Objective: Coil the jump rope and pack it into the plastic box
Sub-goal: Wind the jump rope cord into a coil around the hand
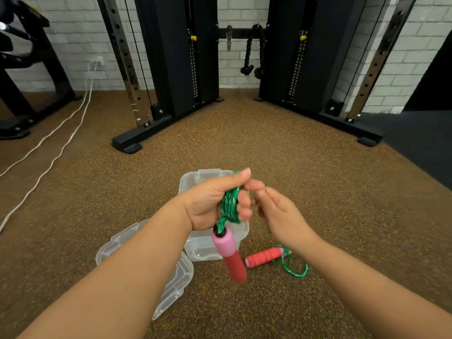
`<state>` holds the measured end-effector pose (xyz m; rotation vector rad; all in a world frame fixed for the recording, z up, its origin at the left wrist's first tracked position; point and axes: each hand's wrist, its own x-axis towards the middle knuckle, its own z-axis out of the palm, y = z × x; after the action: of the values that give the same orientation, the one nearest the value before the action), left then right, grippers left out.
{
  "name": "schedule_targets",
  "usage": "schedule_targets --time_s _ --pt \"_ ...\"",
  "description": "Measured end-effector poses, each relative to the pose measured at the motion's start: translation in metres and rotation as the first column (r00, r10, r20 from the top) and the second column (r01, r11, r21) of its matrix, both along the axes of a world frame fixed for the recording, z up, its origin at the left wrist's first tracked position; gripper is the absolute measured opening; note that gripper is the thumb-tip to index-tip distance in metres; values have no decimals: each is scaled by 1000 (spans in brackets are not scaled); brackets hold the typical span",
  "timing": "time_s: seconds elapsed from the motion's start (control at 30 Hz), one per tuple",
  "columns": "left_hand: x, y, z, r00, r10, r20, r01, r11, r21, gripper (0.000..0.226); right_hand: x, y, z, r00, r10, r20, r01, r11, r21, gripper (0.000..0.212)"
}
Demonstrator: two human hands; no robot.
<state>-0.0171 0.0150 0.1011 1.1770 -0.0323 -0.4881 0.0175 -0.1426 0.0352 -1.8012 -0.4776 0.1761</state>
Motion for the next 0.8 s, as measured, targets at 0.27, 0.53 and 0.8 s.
schedule_targets --time_s 0.27,0.53,0.8 --pt "16 1 -4 930 367 -3 -364 921 -137 34 -31 1 -22 993 116 -20 -118 975 -187 28" --pt "21 -1 -11 886 463 12 -463 886 -42 35 -42 -4 -2 968 216 125 -177 947 -267 29" --pt "27 -2 -10 833 541 -117 -554 815 -172 39 -47 -5 1 890 335 308 -153 858 -489 33"
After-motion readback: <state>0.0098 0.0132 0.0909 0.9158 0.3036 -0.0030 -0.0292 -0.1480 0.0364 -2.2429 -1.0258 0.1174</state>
